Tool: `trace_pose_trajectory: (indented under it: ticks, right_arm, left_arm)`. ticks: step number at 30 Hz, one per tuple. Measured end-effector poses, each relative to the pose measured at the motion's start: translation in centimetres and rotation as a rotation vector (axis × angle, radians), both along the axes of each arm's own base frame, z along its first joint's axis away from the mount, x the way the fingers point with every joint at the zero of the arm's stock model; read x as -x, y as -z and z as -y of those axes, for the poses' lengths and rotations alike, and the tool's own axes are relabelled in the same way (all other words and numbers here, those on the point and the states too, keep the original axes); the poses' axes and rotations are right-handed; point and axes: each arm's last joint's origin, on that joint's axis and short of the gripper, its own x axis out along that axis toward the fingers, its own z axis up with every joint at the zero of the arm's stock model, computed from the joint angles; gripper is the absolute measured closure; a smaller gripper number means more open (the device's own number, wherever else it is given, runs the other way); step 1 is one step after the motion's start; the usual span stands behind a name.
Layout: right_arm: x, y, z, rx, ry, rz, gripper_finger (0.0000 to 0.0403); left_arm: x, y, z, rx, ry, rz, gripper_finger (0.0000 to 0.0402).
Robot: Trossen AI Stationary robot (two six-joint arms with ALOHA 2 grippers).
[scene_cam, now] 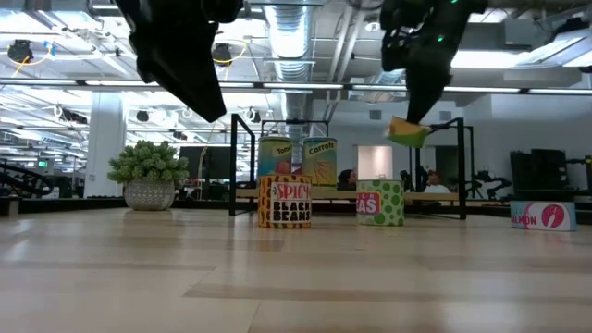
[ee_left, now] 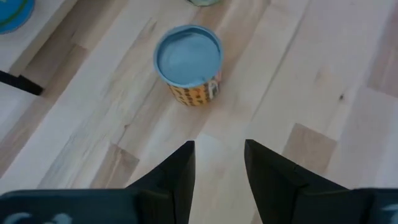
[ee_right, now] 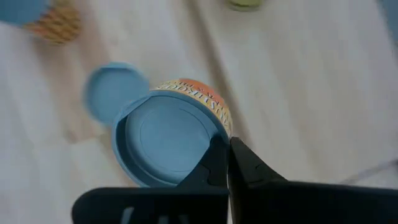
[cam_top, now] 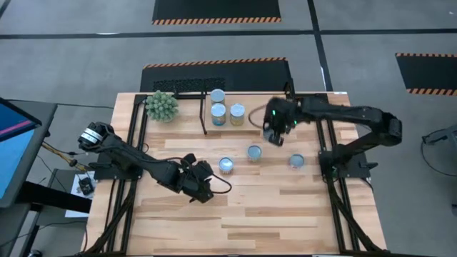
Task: Pick and place cans onto a shelf
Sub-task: Put the canned mushroom on the shelf
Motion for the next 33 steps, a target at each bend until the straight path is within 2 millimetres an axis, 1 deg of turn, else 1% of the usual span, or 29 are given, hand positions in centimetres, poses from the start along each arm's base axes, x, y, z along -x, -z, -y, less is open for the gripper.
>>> trace_pose_trajectory:
  ticks: [4, 7, 13, 17, 19, 22, 26, 31, 33]
  right_arm:
    - [-0.4, -0.6, 3.6, 0.036, 0.008, -0.043, 0.04]
    - [-0.9, -0.5, 6.3, 0.055, 0.007, -0.075, 0.04]
    - [-1.9, 1.0, 11.2, 0.046, -0.024, -0.188, 0.04]
    - [-2.3, 2.3, 13.9, 0.028, -0.055, -0.25, 0.04]
    - [-2.3, 2.8, 15.0, 0.024, -0.065, -0.268, 0.0399]
    - [-1.7, 3.3, 16.6, 0.02, -0.066, -0.287, 0.0399]
    - [-0.3, 3.9, 18.4, 0.002, -0.051, -0.31, 0.04]
    - [1.0, 4.4, 19.6, -0.037, -0.069, -0.317, 0.0399]
    - [0.9, 4.3, 19.6, -0.037, -0.082, -0.301, 0.0395]
  left_arm:
    - [-0.4, 0.0, -0.7, 0.005, -0.026, 0.009, 0.0274]
    - [-0.6, -0.1, -1.2, 0.007, -0.043, 0.015, 0.0274]
    - [-0.9, -0.1, -1.9, 0.01, -0.066, 0.022, 0.0274]
    - [-1.0, -0.1, -2.2, 0.01, -0.075, 0.022, 0.0274]
    - [-1.0, -0.1, -2.3, 0.011, -0.078, 0.022, 0.0274]
    - [-1.0, -0.1, -2.4, 0.011, -0.082, 0.022, 0.0274]
    - [-1.1, -0.1, -2.5, 0.012, -0.084, 0.021, 0.0274]
    - [-1.2, -0.1, -2.6, 0.014, -0.089, 0.026, 0.0274]
    - [-1.2, -0.1, -2.8, 0.017, -0.094, 0.027, 0.0274]
